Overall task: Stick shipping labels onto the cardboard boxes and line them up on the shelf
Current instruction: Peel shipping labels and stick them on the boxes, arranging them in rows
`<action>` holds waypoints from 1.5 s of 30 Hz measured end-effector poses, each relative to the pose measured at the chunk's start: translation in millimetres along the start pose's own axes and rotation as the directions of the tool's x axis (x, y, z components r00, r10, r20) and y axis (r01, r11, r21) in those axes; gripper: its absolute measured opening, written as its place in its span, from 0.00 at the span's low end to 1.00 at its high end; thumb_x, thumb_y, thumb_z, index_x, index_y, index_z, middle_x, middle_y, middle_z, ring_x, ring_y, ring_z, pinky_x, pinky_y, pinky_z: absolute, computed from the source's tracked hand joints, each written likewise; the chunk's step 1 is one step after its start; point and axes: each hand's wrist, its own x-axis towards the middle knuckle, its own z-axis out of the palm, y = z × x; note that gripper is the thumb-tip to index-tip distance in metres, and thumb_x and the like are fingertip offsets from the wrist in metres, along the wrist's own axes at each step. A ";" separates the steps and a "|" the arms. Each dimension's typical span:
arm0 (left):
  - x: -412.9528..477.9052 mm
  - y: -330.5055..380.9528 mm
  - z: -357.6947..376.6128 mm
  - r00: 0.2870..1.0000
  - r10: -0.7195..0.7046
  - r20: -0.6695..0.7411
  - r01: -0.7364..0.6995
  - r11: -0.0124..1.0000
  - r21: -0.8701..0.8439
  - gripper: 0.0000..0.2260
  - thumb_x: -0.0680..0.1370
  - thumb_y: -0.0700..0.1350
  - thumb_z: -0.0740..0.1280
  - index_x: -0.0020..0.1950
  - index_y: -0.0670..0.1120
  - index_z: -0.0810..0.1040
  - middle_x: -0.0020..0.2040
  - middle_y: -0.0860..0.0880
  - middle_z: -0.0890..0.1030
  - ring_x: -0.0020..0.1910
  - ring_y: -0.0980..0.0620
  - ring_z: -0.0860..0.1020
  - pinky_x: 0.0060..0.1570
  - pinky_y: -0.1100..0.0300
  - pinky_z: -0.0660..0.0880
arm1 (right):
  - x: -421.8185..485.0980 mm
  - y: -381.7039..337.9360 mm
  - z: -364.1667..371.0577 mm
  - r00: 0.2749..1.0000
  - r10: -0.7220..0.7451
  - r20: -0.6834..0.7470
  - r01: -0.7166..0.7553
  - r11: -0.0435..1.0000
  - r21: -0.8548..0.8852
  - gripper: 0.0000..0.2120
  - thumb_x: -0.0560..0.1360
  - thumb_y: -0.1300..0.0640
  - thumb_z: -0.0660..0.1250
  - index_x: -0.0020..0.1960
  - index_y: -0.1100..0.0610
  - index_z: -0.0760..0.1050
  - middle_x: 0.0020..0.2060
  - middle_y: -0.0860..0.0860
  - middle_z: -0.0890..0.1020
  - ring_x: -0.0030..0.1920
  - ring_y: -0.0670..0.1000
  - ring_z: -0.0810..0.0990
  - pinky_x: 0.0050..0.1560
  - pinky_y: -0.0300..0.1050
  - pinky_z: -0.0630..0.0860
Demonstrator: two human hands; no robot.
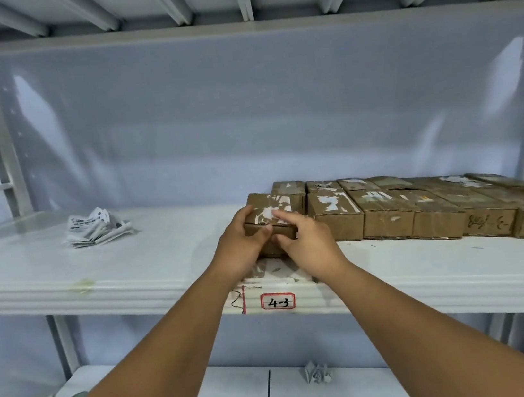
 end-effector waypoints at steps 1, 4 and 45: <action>-2.7 0.1 -4.0 0.999 0.018 -0.027 -0.018 1.000 0.012 0.23 0.77 0.49 0.67 0.71 0.53 0.66 0.62 0.51 0.76 0.59 0.51 0.75 0.60 0.55 0.73 | -0.6 -4.6 2.6 1.000 0.005 -0.014 -0.005 1.000 0.018 0.21 0.76 0.56 0.67 0.68 0.48 0.72 0.67 0.51 0.74 0.62 0.51 0.74 0.66 0.43 0.68; -11.7 -1.3 -18.6 0.990 0.085 -0.112 -0.075 0.993 0.088 0.20 0.76 0.48 0.68 0.68 0.53 0.70 0.57 0.54 0.76 0.55 0.55 0.75 0.53 0.65 0.70 | -3.0 -18.1 11.5 0.999 0.028 -0.039 -0.025 0.997 0.078 0.20 0.75 0.54 0.68 0.66 0.47 0.73 0.66 0.51 0.74 0.66 0.50 0.70 0.68 0.44 0.66; 76.1 -107.8 -226.4 0.914 0.011 -0.405 0.372 0.370 0.851 0.11 0.77 0.39 0.59 0.59 0.45 0.74 0.56 0.43 0.77 0.55 0.42 0.76 0.50 0.55 0.71 | 65.4 -114.0 181.2 0.929 -0.185 0.321 0.215 0.975 -0.062 0.13 0.78 0.60 0.58 0.60 0.55 0.74 0.58 0.54 0.75 0.59 0.52 0.73 0.55 0.40 0.67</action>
